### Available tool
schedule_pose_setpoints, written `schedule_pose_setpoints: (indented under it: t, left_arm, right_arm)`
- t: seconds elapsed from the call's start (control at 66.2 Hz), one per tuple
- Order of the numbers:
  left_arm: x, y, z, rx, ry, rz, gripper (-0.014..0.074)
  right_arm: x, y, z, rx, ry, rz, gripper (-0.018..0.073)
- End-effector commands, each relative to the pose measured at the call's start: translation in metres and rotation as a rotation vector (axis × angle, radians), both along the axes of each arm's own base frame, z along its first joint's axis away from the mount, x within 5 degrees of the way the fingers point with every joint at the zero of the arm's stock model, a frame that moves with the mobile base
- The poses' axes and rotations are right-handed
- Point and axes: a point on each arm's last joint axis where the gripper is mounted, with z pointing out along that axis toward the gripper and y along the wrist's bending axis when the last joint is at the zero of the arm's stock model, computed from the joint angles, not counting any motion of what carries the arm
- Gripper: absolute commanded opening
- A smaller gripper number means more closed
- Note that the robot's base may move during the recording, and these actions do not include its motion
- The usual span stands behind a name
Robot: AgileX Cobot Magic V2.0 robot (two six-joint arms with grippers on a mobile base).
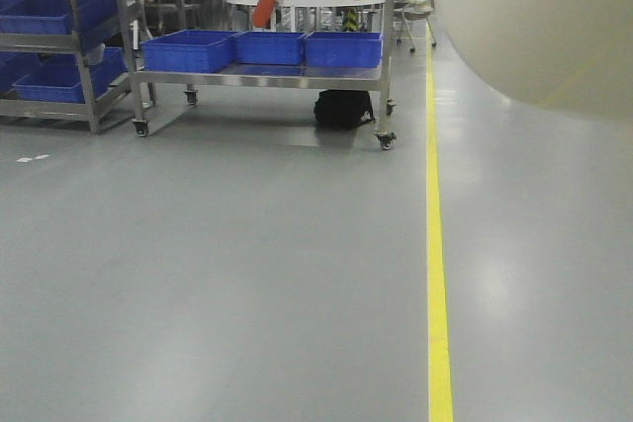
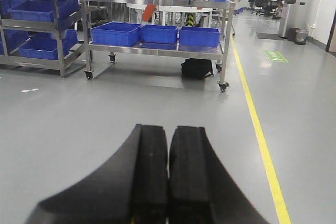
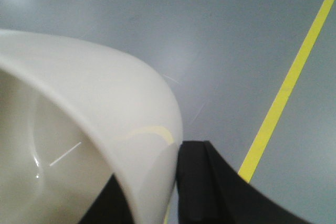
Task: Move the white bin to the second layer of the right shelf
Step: 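Drive the base along the yellow floor line carrying the bin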
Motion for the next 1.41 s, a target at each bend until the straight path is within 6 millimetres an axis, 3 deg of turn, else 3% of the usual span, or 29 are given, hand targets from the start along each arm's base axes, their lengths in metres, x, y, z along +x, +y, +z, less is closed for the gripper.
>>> schedule_pose_setpoints:
  t: [0.0, 1.39]
  left_arm:
    - [0.0011, 0.0002, -0.0046, -0.014, -0.050, 0.000, 0.0085]
    - [0.0011, 0.0002, -0.0046, -0.014, -0.050, 0.000, 0.0085]
  right_arm:
    - [0.0020, 0.0000, 0.0178, 0.050, -0.116, -0.010, 0.0053]
    - [0.0020, 0.0000, 0.0178, 0.050, -0.116, -0.010, 0.0053]
